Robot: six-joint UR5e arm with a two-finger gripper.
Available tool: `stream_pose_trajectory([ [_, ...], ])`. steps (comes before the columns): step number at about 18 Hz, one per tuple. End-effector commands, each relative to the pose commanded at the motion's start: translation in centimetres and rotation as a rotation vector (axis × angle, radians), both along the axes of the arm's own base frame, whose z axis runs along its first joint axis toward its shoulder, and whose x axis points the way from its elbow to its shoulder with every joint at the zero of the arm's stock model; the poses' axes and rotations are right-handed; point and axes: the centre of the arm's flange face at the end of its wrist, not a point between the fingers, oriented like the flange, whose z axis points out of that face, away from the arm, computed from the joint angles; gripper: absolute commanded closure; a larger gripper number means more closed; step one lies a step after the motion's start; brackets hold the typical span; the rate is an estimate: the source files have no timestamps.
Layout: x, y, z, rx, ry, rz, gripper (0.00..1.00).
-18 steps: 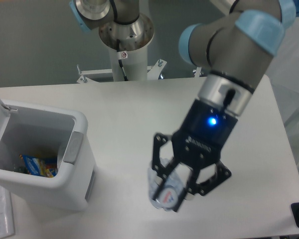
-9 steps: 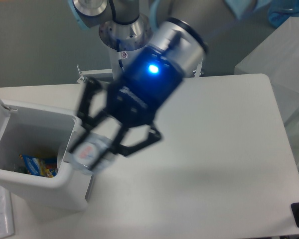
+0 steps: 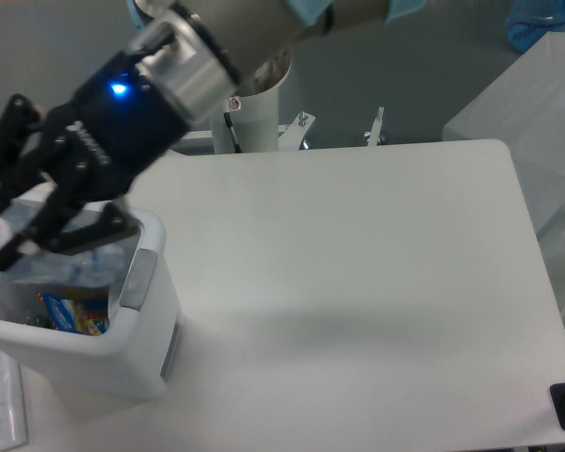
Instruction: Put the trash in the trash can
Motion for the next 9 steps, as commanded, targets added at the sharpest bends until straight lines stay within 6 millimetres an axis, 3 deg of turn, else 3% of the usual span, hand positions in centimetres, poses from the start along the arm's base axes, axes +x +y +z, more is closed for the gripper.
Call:
stream_pose_trajectory([
  [4,0.3,0.3,-2.1,-0.004,0.019,-0.025,0.65],
  [6,0.4,0.3,-2.8,-0.005,0.026,-0.034,0.42],
  [8,0.3,0.4,-3.7,0.001,0.045,-0.046,0.34],
  [9,0.2,0.5,-4.2,0.005,0.057,-0.054,0.21],
])
